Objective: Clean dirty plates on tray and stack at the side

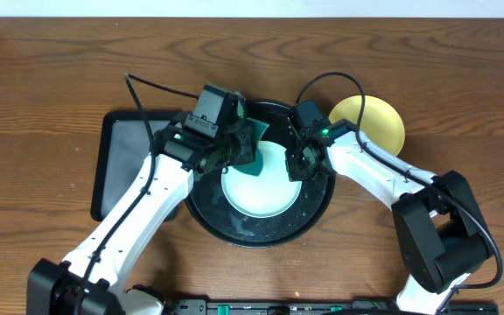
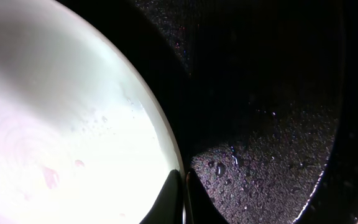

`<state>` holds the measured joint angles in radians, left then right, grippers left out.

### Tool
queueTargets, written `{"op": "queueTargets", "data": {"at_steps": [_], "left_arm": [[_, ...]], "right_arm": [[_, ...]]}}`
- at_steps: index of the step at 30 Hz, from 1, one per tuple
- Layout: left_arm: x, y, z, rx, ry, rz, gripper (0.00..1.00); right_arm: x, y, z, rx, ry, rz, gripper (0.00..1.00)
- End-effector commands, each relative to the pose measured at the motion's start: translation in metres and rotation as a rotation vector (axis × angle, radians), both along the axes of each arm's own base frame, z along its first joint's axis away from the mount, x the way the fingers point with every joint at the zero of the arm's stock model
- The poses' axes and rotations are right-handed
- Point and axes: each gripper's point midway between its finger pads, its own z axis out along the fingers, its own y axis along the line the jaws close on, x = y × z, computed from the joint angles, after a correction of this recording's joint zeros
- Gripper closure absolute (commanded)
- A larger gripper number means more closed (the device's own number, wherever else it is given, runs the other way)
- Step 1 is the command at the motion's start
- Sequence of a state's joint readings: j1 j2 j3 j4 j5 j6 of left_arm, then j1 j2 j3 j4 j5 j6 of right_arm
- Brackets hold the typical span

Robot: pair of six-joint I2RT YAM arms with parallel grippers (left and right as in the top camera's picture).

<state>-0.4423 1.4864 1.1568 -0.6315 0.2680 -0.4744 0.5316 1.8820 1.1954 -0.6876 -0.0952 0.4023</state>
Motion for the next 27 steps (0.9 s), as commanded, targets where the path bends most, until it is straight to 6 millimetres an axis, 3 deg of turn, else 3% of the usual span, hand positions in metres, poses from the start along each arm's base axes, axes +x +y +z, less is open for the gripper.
{"op": "queueTargets", "data": {"at_steps": [1,6,12,23,27], "left_arm": [[-0.001,0.010,-0.024,0.073,0.038,0.027,0.92],[-0.006,0.019,-0.056,0.140,0.112,0.037,0.92],[0.001,0.027,-0.082,0.215,0.137,0.060,0.93],[-0.007,0.024,-0.131,0.247,0.261,0.039,0.92],[-0.018,0.010,-0.145,0.180,0.340,0.003,0.92]], "right_arm": [[-0.002,0.003,0.005,0.013,-0.009,0.007,0.99],[-0.002,0.003,0.005,0.013,-0.009,0.007,0.99],[-0.001,0.003,0.005,0.011,-0.013,0.023,0.99],[0.000,0.003,0.005,0.013,-0.017,0.024,0.99],[0.000,0.004,0.005,0.015,-0.021,0.025,0.99]]}}
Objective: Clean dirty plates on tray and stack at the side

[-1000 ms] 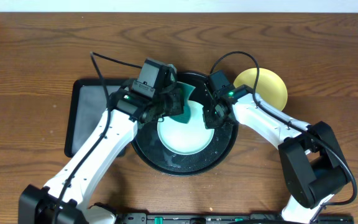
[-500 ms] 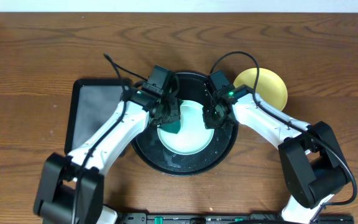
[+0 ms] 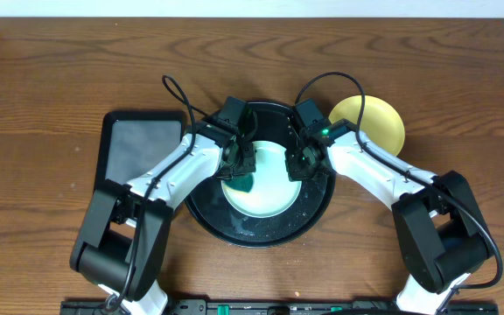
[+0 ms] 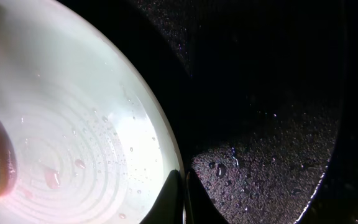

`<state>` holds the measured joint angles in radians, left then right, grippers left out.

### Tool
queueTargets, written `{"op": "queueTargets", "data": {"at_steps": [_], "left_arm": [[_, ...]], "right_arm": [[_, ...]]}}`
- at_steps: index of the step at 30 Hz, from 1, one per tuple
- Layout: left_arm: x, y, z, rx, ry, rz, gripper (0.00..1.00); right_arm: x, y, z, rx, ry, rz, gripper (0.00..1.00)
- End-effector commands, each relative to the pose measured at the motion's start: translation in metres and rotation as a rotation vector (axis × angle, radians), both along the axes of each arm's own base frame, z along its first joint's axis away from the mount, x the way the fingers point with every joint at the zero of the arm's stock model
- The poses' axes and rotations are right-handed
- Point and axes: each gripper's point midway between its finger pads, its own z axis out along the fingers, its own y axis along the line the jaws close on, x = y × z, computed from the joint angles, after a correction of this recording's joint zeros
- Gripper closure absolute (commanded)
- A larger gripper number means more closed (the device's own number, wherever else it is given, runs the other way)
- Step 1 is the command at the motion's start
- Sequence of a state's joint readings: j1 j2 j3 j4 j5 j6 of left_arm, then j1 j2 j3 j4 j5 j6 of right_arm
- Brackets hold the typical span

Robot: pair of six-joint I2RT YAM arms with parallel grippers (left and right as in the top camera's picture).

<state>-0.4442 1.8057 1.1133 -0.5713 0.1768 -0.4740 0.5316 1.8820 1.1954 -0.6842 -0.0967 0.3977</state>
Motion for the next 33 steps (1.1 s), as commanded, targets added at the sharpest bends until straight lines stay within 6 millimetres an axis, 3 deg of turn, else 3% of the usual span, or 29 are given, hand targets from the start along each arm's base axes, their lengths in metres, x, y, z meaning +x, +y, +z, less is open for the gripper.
{"op": "queueTargets", "data": {"at_steps": [1,9,13,16,23,29,33], "left_arm": [[-0.021,-0.012,-0.024,-0.060,0.129,-0.020,0.92],[-0.044,-0.060,-0.004,-0.367,0.252,-0.121,0.92],[-0.045,-0.084,0.016,-0.535,0.258,-0.175,0.92],[-0.041,-0.091,0.025,-0.587,0.238,-0.196,0.92],[-0.020,-0.080,0.049,-0.535,0.103,-0.185,0.93],[0.011,-0.045,0.087,-0.337,-0.169,-0.129,0.93],[0.028,-0.020,0.100,-0.189,-0.299,-0.094,0.92]], "right_arm": [[0.000,0.003,0.005,0.012,-0.017,0.020,0.99],[0.000,0.004,0.005,0.014,-0.020,0.020,0.99],[0.000,0.004,0.005,0.014,-0.020,0.020,0.99],[0.000,0.004,0.005,0.013,-0.020,0.021,0.99],[0.000,0.004,0.005,0.013,-0.021,0.027,0.99],[0.000,0.004,0.005,0.013,-0.022,0.027,0.99],[0.000,0.004,0.005,0.013,-0.022,0.027,0.99]]}}
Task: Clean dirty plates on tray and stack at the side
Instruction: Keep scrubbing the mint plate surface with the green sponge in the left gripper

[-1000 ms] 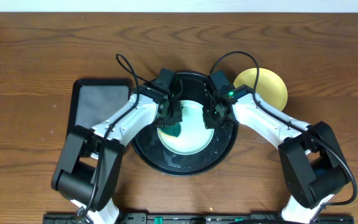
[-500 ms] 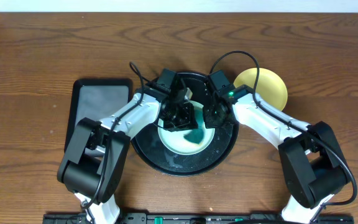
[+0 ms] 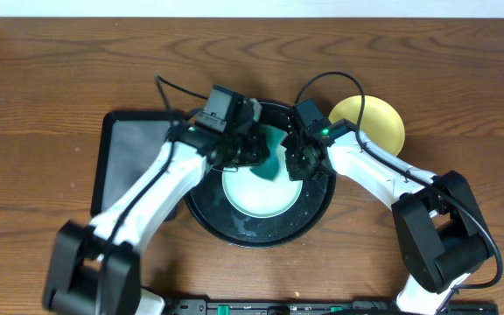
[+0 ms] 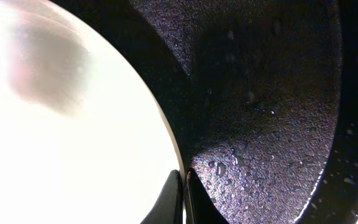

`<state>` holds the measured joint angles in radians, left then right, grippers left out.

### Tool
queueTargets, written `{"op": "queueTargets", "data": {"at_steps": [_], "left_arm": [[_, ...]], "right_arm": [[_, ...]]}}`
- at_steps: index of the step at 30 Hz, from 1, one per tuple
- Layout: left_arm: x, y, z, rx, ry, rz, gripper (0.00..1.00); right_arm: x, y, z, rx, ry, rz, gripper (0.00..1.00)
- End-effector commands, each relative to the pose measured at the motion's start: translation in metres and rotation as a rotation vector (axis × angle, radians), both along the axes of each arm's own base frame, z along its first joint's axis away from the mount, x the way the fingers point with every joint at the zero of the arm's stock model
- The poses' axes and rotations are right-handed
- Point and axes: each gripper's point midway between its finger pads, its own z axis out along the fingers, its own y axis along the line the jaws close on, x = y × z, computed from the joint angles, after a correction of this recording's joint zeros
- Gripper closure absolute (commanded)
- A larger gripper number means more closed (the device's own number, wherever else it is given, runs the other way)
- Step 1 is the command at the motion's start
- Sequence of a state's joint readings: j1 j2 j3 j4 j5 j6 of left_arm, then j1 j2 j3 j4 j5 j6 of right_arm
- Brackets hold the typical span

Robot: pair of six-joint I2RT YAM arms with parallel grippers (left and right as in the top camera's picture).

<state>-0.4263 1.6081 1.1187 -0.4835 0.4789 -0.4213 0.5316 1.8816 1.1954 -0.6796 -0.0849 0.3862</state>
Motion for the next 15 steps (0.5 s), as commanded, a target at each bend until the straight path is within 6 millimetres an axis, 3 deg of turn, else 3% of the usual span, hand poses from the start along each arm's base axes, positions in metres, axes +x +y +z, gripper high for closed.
{"op": "queueTargets", "data": {"at_steps": [1,5,15], "left_arm": [[0.025,0.036,0.006,0.193,-0.148,0.103,0.93],[0.025,0.045,-0.009,0.249,-0.134,0.124,0.92],[0.022,0.052,-0.068,0.344,-0.014,0.101,0.92]], "right_arm": [[-0.002,0.005,0.005,0.022,-0.010,0.019,0.99],[-0.002,0.005,0.005,0.022,-0.010,0.019,0.98],[-0.002,0.005,0.005,0.022,-0.010,0.019,0.98]]}}
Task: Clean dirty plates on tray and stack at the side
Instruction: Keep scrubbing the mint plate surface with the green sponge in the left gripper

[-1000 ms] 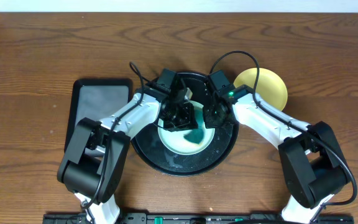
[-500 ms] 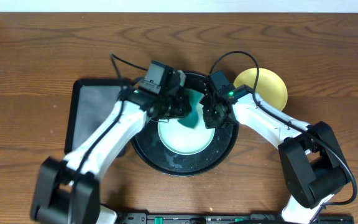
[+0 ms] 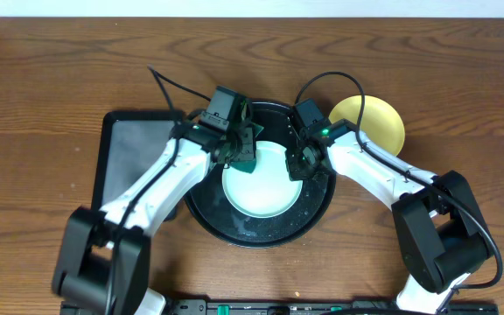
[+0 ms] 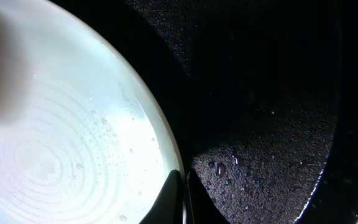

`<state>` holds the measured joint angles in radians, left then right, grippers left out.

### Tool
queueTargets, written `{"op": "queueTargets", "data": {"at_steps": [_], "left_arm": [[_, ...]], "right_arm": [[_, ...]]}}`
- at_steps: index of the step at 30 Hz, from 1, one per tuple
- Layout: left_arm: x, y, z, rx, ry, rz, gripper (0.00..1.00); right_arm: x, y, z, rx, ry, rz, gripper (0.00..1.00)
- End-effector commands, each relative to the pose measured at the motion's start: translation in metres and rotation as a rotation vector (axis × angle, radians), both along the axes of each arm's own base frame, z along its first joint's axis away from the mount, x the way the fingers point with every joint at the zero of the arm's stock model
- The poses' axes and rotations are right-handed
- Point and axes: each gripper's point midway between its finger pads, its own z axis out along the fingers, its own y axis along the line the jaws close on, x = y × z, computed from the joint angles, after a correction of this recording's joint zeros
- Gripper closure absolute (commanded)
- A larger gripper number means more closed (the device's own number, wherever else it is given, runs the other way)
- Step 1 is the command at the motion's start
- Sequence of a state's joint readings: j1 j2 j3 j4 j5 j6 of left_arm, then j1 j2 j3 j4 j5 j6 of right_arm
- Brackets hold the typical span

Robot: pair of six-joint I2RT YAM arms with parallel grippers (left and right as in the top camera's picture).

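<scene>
A pale plate [image 3: 262, 188] lies in the round black tray [image 3: 309, 219], wet with droplets [image 4: 61, 149]. My right gripper [image 3: 297, 164] is shut on the plate's right rim; its fingertips [image 4: 174, 198] pinch the edge in the right wrist view. My left gripper [image 3: 237, 154] is shut on a green sponge [image 3: 246, 160], which rests on the plate's upper left edge. In the right wrist view the sponge shows only as a blurred shadow at the far left.
A yellow plate [image 3: 374, 122] lies on the wooden table right of the tray, behind my right arm. A flat black rectangular tray [image 3: 128, 162] sits to the left, partly under my left arm. The tray's pebbled floor [image 4: 272, 155] is wet.
My left gripper has carried the sponge from the plate's upper middle to its upper left edge. My right gripper still pinches the rim in the same place.
The sponge was first at the plate's top, then on its left half, then at the upper middle, and now sits at the upper left edge. A pink smear seen on the plate earlier no longer shows. My right gripper has held the rim throughout.
</scene>
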<state>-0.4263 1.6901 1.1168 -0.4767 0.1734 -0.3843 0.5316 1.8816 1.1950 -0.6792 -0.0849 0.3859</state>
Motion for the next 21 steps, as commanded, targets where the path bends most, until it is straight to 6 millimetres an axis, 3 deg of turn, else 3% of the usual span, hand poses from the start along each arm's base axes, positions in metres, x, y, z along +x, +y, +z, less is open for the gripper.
{"op": "queueTargets", "data": {"at_steps": [1,5,10,15,21], "left_arm": [[-0.006,0.008,-0.030,0.053,0.061,-0.001,0.92],[-0.017,-0.007,-0.043,-0.019,0.141,-0.040,0.92],[-0.030,-0.031,-0.035,-0.162,0.202,-0.100,0.92],[-0.039,-0.057,-0.014,-0.325,0.244,-0.171,0.92],[-0.023,-0.060,0.029,-0.347,0.114,-0.193,0.92]], "right_arm": [[-0.002,0.005,0.005,0.022,-0.009,0.019,0.98],[-0.002,0.005,0.005,0.022,-0.010,0.018,0.98],[-0.002,0.005,0.005,0.022,-0.009,0.018,0.98],[-0.002,0.005,0.005,0.022,-0.010,0.018,0.98],[-0.002,0.005,0.005,0.020,-0.012,0.030,0.98]]}}
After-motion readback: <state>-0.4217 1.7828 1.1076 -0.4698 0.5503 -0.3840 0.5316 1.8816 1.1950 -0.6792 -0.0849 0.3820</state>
